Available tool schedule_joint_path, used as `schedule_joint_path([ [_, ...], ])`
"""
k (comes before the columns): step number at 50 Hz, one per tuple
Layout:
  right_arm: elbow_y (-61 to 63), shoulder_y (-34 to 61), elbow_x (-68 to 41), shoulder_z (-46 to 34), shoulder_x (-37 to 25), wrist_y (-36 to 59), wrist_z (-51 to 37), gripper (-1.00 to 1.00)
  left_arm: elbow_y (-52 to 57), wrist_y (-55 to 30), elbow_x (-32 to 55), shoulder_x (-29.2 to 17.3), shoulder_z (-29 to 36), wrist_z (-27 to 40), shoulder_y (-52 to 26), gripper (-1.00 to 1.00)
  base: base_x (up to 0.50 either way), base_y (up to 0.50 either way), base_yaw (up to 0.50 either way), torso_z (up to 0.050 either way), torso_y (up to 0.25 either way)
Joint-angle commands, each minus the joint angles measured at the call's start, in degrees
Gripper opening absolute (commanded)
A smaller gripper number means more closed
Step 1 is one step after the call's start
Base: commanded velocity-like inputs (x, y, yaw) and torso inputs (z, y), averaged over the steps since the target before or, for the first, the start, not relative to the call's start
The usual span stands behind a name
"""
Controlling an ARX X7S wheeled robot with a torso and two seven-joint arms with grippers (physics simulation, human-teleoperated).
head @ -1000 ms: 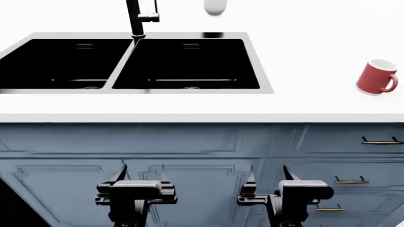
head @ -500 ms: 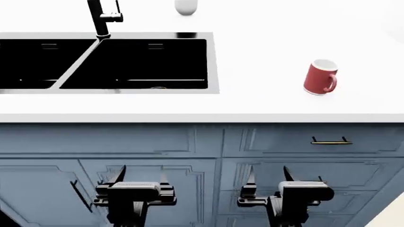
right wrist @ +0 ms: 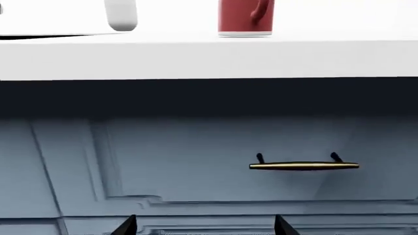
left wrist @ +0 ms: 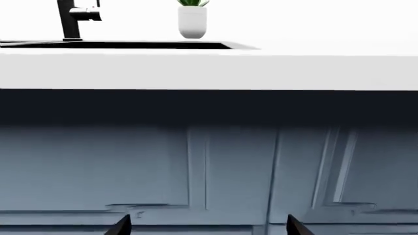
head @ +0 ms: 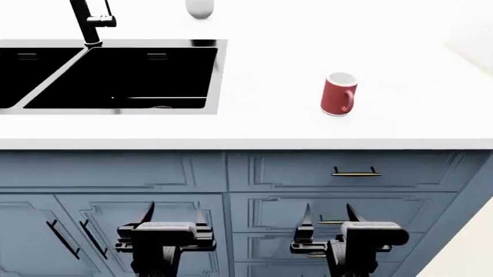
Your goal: Pick the mug and mug and place them in the sink. Then turn on the water.
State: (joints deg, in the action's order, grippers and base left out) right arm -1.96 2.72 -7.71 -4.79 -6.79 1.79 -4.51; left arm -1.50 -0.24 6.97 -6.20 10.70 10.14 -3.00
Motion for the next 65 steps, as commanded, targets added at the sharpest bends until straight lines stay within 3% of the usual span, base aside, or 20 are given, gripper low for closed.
schedule_joint_path([
  [1, 9.41, -1.90, -2.75, -0.78, -1.77, 8.43, -0.31, 1.00, 10.70, -7.33, 2.95, -1.89, 0.53, 0.19, 0.71, 1.00, 0.00, 0.00, 0.00, 0.000, 0.000],
  [6, 30.02, -4.63, -5.73, -0.76, -6.81, 26.22, -1.31, 1.00, 32.64, -27.01, 10.45, -4.78, 0.05, 1.62, 0.81, 1.00, 0.00, 0.00, 0.00, 0.000, 0.000],
  [10, 46.98, -3.78, -12.81, 4.22, -11.32, 43.97, -2.47, 1.00, 48.53, -47.92, 20.96, -5.87, -4.03, 6.16, -4.95, 1.00, 0.00, 0.00, 0.00, 0.000, 0.000],
  [12, 54.05, -2.12, -18.60, 9.15, -12.39, 53.76, -3.30, 1.00, 54.60, -59.04, 28.88, -5.35, -8.73, 9.05, -9.43, 1.00, 0.00, 0.00, 0.00, 0.000, 0.000],
  [14, 60.06, 3.47, -26.83, 15.88, -11.72, 66.65, -4.77, 1.00, 59.19, -72.17, 41.30, -3.56, -17.54, 13.26, -15.61, 1.00, 0.00, 0.00, 0.00, 0.000, 0.000],
  [16, 61.92, 12.00, -42.58, 22.41, -14.35, 76.92, -14.52, 1.00, 60.38, -85.02, 57.84, -2.13, -28.06, 20.42, -24.31, 1.00, 0.00, 0.00, 0.00, 0.000, 0.000],
  [17, 61.87, 16.94, -51.18, 26.75, -14.74, 82.66, -20.83, 1.00, 57.83, -88.89, 66.43, -2.68, -31.88, 28.23, -28.60, 1.00, 0.00, 0.00, 0.00, 0.000, 0.000],
  [18, 60.77, 20.99, -59.77, 30.05, -14.77, 87.02, -26.90, 1.00, 54.01, -88.02, 75.03, -5.49, -31.50, 36.82, -31.55, 1.00, 0.00, 0.00, 0.00, 0.000, 0.000],
  [20, 54.33, 26.73, -76.96, 28.18, -20.71, 84.58, -44.08, 1.00, 47.90, -79.65, 92.22, -14.24, -24.54, 54.01, -37.98, 1.00, 0.00, 0.00, 0.00, 0.000, 0.000],
  [22, 51.18, 30.38, -94.15, 23.81, -25.73, 80.02, -54.65, 1.00, 44.45, -74.59, 107.82, -19.30, -20.43, 61.42, -43.40, 1.00, 0.00, 0.00, 0.00, 0.000, 0.000],
  [23, 50.42, 31.51, -97.76, 22.68, -27.21, 78.63, -56.80, 1.00, 42.94, -73.31, 109.95, -20.90, -19.30, 62.62, -45.54, 1.00, 0.04, 0.00, 0.00, 0.000, 0.000],
  [27, 48.52, 32.52, -100.86, 22.75, -30.10, 76.45, -58.44, 1.00, 38.20, -71.49, 113.18, -24.27, -17.05, 63.66, -51.69, 1.00, 0.10, 0.00, 0.00, 0.000, 0.000],
  [35, 44.12, 33.90, -102.91, 21.77, -32.81, 75.39, -57.52, 1.00, 33.54, -71.02, 115.26, -24.42, -10.34, 64.44, -59.74, 1.00, 0.18, 0.00, 0.00, 0.000, 0.000],
  [45, 40.89, 33.39, -100.58, 21.12, -34.89, 77.38, -55.30, 1.00, 29.05, -72.94, 120.52, -28.98, -1.38, 66.52, -70.05, 1.00, 0.20, 0.00, 0.00, 0.000, 0.000],
  [54, 38.65, 32.61, -93.49, 20.59, -33.11, 79.44, -50.66, 1.00, 25.57, -74.00, 122.12, -29.75, 2.85, 65.92, -75.29, 1.00, 0.20, 0.00, 0.00, 0.000, 0.000],
  [65, 32.97, 35.87, -73.85, 16.61, -30.25, 76.89, -35.82, 1.00, 26.20, -72.14, 124.56, -30.91, 4.20, 66.18, -76.12, 1.00, 0.20, 0.00, 0.00, 0.000, 0.000],
])
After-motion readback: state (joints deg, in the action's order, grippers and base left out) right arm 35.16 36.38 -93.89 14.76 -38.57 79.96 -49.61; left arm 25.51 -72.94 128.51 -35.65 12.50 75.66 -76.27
